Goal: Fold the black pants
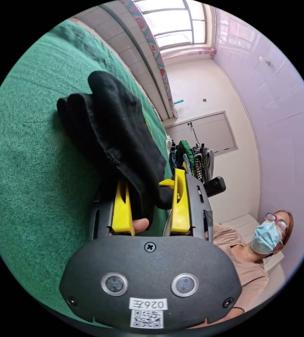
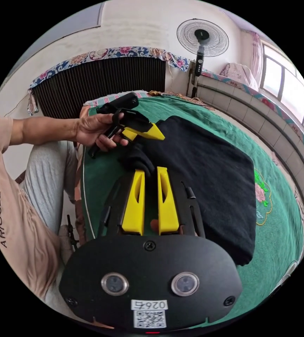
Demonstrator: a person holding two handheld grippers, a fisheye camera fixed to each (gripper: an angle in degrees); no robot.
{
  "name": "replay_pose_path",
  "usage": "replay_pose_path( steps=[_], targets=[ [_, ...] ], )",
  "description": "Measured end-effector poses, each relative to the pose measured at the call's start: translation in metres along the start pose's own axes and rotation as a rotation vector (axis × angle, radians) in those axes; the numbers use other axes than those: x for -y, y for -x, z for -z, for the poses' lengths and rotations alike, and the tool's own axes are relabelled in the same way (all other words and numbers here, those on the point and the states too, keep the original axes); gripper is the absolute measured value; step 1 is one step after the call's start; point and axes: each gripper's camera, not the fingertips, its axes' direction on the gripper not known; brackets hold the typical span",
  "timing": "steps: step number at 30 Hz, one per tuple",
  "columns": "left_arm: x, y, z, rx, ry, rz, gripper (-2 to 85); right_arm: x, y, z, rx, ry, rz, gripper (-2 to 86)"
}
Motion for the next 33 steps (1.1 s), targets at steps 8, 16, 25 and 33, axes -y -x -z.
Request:
replay_pose_path(
  steps=[8, 16, 25, 33],
  targets=[
    [0.038, 0.0, -0.017, -0.006, 0.049, -0.005, 17.5, -0.024, 0.007, -0.079, -0.086, -0.073, -0.079, 4.2],
    [0.07, -0.001, -0.02, -0.009, 0.108, 0.01, 20.8, -0.061, -0.017, -0.165, 0.038, -0.112, -0.209, -0.8],
    [0.089, -0.008, 0.003, -0.064, 0.116, 0.03, 16.9, -0.154, -0.101, -0.176, 0.076, -0.427, -0.625, -1.2],
    [0.098, -0.021, 0.046, 0.032, 0.145, 0.062, 6.8, -0.367, -0.183, -0.184, 0.131, -0.849, -1.249, -1.4]
  ],
)
